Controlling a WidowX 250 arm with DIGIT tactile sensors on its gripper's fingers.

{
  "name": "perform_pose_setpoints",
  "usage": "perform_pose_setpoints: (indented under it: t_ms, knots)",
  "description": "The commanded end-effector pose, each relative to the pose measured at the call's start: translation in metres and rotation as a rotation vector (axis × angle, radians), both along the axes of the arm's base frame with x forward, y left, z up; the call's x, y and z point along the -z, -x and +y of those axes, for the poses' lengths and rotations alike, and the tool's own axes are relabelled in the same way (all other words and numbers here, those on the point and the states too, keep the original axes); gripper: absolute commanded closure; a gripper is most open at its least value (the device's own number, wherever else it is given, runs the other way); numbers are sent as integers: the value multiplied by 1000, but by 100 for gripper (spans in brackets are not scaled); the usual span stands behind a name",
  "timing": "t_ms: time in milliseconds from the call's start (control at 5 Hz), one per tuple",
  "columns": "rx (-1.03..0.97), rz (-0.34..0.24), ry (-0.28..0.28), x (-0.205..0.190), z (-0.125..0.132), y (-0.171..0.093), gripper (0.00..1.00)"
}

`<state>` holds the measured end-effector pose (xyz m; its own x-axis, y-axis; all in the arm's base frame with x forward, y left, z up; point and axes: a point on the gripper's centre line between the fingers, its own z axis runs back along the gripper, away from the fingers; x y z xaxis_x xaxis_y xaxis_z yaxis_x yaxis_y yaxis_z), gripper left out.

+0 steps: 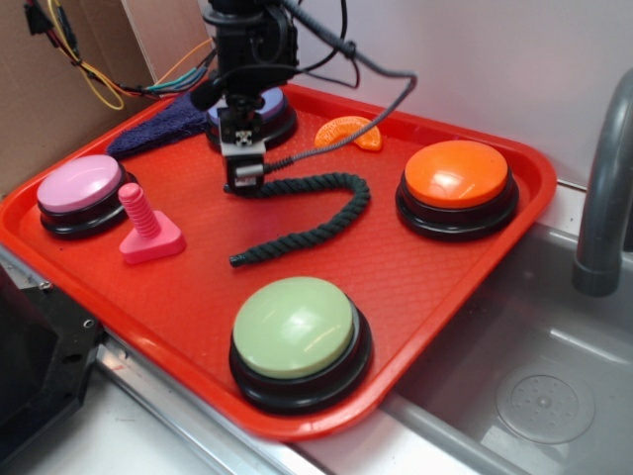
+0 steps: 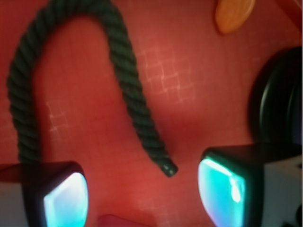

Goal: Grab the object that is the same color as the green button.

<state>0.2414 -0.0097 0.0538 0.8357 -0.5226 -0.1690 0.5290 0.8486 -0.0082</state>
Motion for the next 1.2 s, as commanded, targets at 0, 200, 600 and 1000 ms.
perform_pose_setpoints:
  t_ms: [0,200,600,1000]
  knots:
    - [5,-25,-17,20,-1,-12,0]
    - [12,-8,-1,26,-6,-15,5]
    - [11,5,-23,30,-9,-10,100]
    - [-70,34,-92,24,-2,-2,100]
